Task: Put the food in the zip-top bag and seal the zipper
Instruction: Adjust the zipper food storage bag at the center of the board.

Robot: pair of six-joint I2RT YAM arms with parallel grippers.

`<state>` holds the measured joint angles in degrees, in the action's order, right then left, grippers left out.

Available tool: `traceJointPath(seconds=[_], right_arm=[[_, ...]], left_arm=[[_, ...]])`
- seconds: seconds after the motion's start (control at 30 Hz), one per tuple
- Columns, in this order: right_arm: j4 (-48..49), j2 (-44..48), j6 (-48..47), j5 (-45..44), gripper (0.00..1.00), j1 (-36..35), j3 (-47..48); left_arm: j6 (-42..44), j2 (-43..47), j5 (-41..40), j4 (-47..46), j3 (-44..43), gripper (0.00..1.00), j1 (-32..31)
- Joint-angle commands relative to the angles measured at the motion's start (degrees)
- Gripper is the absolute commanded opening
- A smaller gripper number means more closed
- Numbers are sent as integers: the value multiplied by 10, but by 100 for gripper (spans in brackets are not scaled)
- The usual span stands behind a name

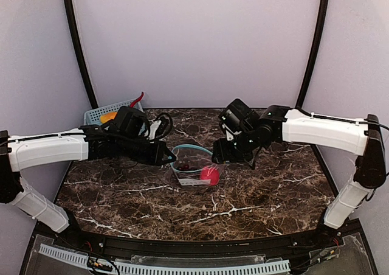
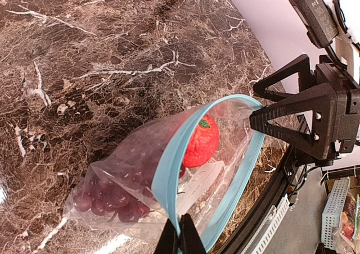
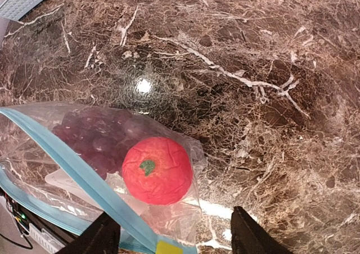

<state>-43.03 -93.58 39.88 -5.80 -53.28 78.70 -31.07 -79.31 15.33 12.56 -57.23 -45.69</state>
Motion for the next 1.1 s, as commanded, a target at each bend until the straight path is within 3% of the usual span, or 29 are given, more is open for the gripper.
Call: traceJointPath(seconds=[0.0, 0.2, 0.33, 0.5, 0.7, 0.8, 0.97, 1.07], right_arm=[[32, 0, 18, 4, 56, 1, -24], [37, 5, 15, 4, 15, 1, -4], [27, 28, 10, -3, 0, -12, 32], [24, 45, 4, -24, 0, -27, 50], [29, 4, 13, -19, 1, -22, 16], [29, -8, 15, -21, 10, -22, 10], [17, -27, -16, -23, 60, -22, 31], [2, -55, -30, -18, 79, -18, 53]], left_arm=[[1, 14, -7, 10, 3, 1, 0], [5, 14, -14, 15, 0, 1, 0], [7, 25, -16, 29, -23, 1, 0], [5, 45, -31, 17, -25, 1, 0], [-7, 1, -1, -8, -1, 1, 0], [-5, -12, -5, -16, 6, 1, 1], [5, -20, -6, -18, 7, 1, 0], [10, -16, -2, -22, 11, 1, 0]])
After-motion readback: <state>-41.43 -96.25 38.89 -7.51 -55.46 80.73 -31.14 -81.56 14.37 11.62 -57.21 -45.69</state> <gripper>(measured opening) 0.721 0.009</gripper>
